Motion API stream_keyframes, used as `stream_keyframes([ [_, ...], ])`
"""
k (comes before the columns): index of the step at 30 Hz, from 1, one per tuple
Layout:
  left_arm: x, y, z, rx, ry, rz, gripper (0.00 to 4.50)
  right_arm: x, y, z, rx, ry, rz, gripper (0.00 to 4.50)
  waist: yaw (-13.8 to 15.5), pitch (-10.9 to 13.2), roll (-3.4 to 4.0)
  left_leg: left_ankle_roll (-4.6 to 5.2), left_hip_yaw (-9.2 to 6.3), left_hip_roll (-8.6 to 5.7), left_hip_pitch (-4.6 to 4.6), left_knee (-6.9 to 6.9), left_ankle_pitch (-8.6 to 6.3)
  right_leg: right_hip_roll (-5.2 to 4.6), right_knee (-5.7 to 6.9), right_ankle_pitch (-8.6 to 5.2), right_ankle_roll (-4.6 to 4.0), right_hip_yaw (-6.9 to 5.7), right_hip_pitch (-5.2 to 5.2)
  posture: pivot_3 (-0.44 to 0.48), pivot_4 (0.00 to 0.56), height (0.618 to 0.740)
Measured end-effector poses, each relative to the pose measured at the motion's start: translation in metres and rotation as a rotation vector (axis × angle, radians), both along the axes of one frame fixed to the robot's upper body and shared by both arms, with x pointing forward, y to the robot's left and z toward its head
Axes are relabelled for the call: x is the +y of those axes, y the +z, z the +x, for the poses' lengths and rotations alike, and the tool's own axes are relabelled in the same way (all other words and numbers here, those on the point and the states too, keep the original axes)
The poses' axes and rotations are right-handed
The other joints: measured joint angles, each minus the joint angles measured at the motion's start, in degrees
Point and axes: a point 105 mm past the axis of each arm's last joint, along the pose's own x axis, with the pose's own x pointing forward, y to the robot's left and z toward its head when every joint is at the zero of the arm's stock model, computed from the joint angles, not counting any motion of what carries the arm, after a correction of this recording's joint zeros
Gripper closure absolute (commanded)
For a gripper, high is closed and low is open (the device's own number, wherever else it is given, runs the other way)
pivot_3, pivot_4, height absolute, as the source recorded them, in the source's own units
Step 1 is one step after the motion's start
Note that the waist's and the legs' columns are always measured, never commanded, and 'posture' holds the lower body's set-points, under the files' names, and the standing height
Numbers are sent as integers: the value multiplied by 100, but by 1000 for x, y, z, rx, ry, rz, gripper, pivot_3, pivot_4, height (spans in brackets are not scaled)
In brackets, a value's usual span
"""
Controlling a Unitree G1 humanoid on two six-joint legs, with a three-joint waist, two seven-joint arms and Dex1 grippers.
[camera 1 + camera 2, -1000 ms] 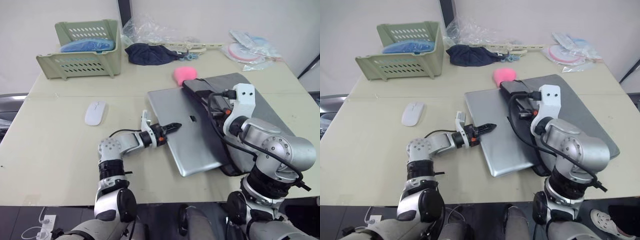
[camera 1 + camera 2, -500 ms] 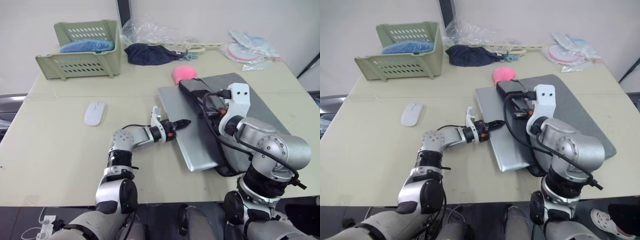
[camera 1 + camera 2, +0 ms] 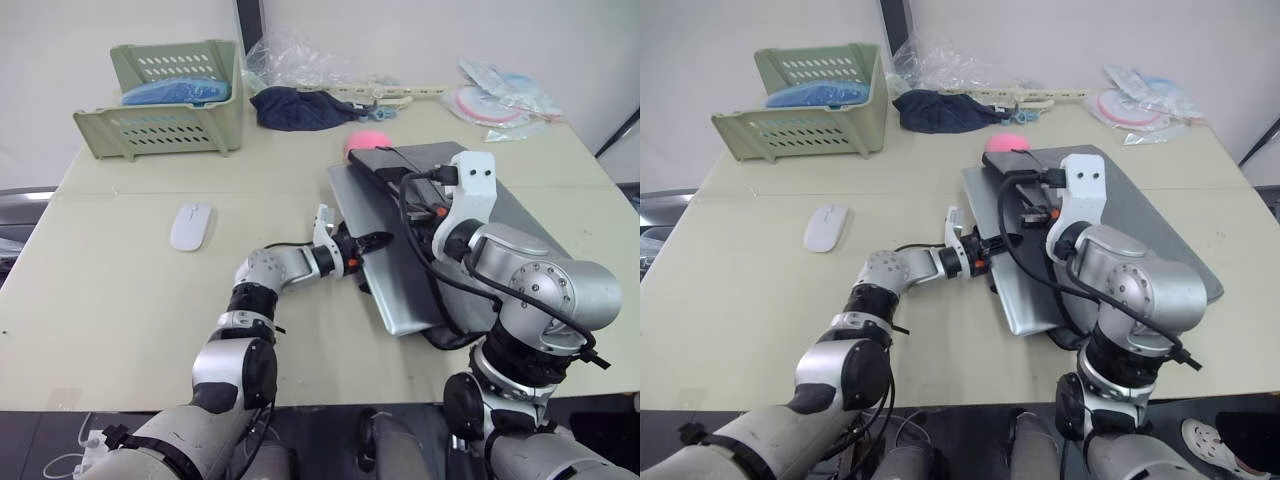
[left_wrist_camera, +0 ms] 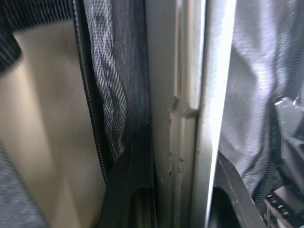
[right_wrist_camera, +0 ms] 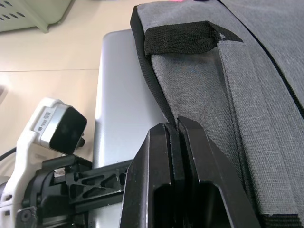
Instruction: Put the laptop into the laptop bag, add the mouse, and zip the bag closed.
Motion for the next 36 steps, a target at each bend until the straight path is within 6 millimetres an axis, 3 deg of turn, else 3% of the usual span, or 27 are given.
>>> stream_keyframes([
  [8,-1,-1,0,-13,-9,-4,3963,-7,7,1,-5,53,-108,4418,1,0,0,2,-1,-1,0,1,1,-3,2,0,0,1,1,0,150,740],
  [19,-6,0,2,-20,-13,3,3963,0,9,0,-1,108,-109,4418,14,0,0,5,-2,-4,-3,2,3,-9,3,1,2,1,1,0,150,740],
  [36,-32,1,-3,-22,-40,5,3963,11,0,-1,29,109,-80,4418,6,1,0,6,-1,-4,-11,-3,3,-9,2,1,2,-1,-13,0,150,740],
])
